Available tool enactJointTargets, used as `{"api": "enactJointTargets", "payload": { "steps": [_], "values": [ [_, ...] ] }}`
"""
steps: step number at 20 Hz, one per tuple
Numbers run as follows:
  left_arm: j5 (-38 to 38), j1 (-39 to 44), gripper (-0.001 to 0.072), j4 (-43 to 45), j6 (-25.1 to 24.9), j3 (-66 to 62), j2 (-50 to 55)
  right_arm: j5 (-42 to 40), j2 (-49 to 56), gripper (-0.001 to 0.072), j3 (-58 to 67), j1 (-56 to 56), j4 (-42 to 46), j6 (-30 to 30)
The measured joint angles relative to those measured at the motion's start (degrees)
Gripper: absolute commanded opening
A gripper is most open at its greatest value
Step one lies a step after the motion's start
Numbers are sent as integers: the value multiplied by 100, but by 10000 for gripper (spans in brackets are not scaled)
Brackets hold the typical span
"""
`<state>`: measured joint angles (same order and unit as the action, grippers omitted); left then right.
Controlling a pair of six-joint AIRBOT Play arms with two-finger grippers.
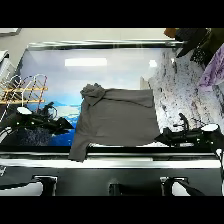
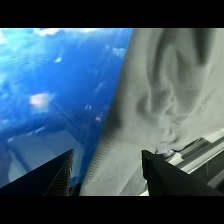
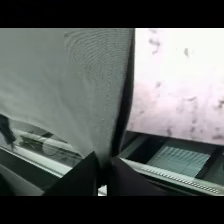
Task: Fold the clothes and pants, and hang the long-sleeved shirts on hangers.
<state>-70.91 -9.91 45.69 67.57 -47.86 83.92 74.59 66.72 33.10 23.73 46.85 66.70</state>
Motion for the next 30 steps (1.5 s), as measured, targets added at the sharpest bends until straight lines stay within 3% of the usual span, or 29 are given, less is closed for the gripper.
{"api": "enactJointTargets", "payload": {
  "steps": [3, 4, 6, 8, 15, 21, 25, 30],
  "values": [
    [273, 304, 490, -31, -39, 87, 0, 109, -295, 33, -2, 0, -70, 83],
    [365, 415, 460, -57, -48, 105, 0, 149, -374, 33, -2, 0, -94, 96],
    [551, 608, 298, -68, -42, 127, 13, 203, -525, 32, -2, 0, -136, 129],
    [776, 761, 19, -57, -4, 142, 35, 256, -671, 32, -2, 0, -197, 144],
    [927, 938, 19, -378, -11, -258, -367, 186, -1281, 30, 63, -2, -1054, 4],
    [831, 949, 19, -398, 409, -2258, -1394, -501, -1655, 30, 1486, -616, -1950, -103],
    [501, 949, 19, 278, 1305, -4183, -2085, -654, -1965, 30, 3648, -1012, -1939, 315],
    [275, 949, 19, 1611, 2743, -5615, -3189, -713, -2614, 30, 6446, -1132, -608, 1565]
  ]
}}
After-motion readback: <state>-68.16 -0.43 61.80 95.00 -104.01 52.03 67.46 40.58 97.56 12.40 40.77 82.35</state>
